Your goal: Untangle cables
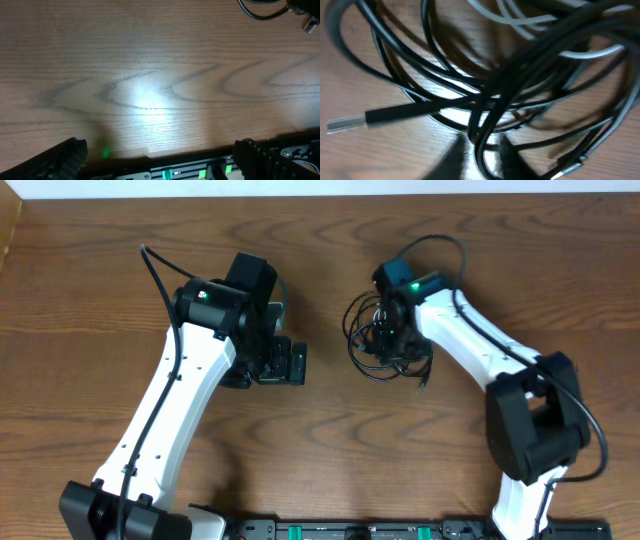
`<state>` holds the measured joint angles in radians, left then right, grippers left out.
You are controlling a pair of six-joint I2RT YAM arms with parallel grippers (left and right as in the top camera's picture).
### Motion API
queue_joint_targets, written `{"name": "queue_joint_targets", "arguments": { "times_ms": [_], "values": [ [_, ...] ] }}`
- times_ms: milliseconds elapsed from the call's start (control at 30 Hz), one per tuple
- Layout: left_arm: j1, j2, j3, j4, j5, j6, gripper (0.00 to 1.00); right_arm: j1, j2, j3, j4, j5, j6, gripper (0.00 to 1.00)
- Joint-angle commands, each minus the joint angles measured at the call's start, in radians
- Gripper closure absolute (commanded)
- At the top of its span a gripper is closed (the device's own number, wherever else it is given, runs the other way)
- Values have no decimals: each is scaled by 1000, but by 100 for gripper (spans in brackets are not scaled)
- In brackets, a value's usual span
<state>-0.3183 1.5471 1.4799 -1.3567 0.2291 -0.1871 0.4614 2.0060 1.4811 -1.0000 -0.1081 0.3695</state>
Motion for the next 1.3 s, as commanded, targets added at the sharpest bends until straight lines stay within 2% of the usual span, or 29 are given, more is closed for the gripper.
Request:
{"name": "queue_joint_targets", "arguments": {
  "times_ms": [0,200,400,533,700,800,867,1067,1133,1267],
  "values": [
    [-4,1,10,-4,-13,-10,2,4,-8,10,-5,-3,-12,99],
    [-4,1,10,-3,-13,-10,2,-12,-80,188,-145,-3,-29,99],
    [-4,1,10,-3,-13,-10,2,-22,-228,520,-287,-3,-88,99],
    [-4,1,10,-4,-13,-10,2,-22,-343,715,-261,2,-97,98],
    [-4,1,10,-4,-13,-10,2,-22,-497,796,-101,18,-112,98],
    [-4,1,10,-3,-13,-10,2,-22,-563,796,-51,147,-115,99],
    [-4,1,10,-3,-13,-10,2,-22,-592,795,-59,312,-94,98],
    [-4,1,10,-3,-13,-10,2,-23,-602,790,-237,918,100,99],
    [-4,1,10,-3,-13,-10,2,-26,-587,780,-300,1001,154,99],
    [-4,1,10,-4,-13,-10,2,-31,-549,749,-367,977,162,98]
  ]
}}
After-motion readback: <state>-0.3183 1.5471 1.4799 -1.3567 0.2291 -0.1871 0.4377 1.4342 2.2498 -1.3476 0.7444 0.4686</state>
